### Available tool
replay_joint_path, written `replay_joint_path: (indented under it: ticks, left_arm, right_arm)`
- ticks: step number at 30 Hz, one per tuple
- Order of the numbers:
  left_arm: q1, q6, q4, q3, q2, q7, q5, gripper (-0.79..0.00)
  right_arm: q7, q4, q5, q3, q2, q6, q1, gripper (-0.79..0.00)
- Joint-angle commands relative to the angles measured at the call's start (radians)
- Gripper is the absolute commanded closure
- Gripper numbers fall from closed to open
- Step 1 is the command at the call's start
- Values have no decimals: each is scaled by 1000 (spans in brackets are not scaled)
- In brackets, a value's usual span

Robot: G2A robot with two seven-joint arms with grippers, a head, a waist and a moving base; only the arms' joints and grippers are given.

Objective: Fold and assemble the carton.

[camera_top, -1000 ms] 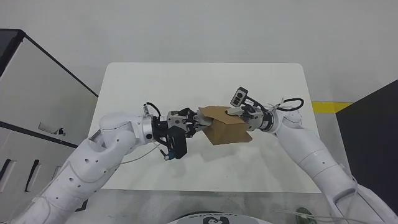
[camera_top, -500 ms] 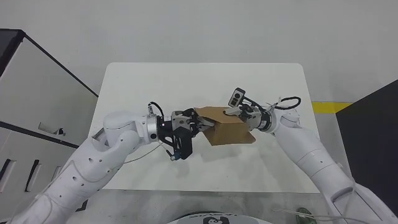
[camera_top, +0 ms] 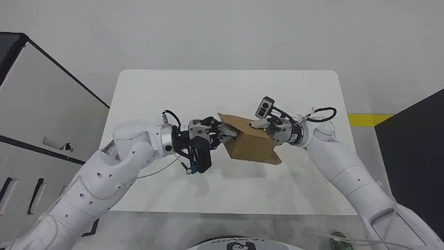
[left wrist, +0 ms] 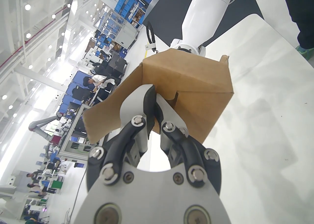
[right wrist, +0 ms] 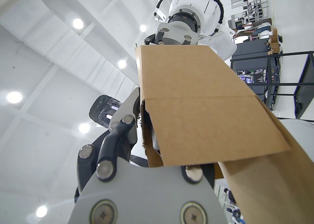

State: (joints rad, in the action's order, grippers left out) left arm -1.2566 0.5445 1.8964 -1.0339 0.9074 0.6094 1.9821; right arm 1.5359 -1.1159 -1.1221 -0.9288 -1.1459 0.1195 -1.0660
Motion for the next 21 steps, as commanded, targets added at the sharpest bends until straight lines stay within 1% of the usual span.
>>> replay_joint_path:
  ticks: [1, 7, 11, 16, 21]
  left_arm:
    - [-4, 2, 1, -5, -1, 7, -1, 0]
    - [-11, 14, 3, -12, -3, 51, -20, 0]
    - [-12, 22, 0, -15, -4, 74, -23, 0]
    - [-12, 35, -9, -16, -5, 113, -36, 0]
    - [-16, 43, -22, -25, -8, 139, -48, 0]
  right_arm:
    - [0, -5, 2, -4, 3, -6, -2, 0]
    - [0, -26, 13, -11, 13, -40, -8, 0]
    - [0, -51, 27, -11, 21, -84, -10, 0]
    - [0, -72, 20, -9, 33, -133, -16, 0]
    - [0, -83, 11, 2, 43, -158, -15, 0]
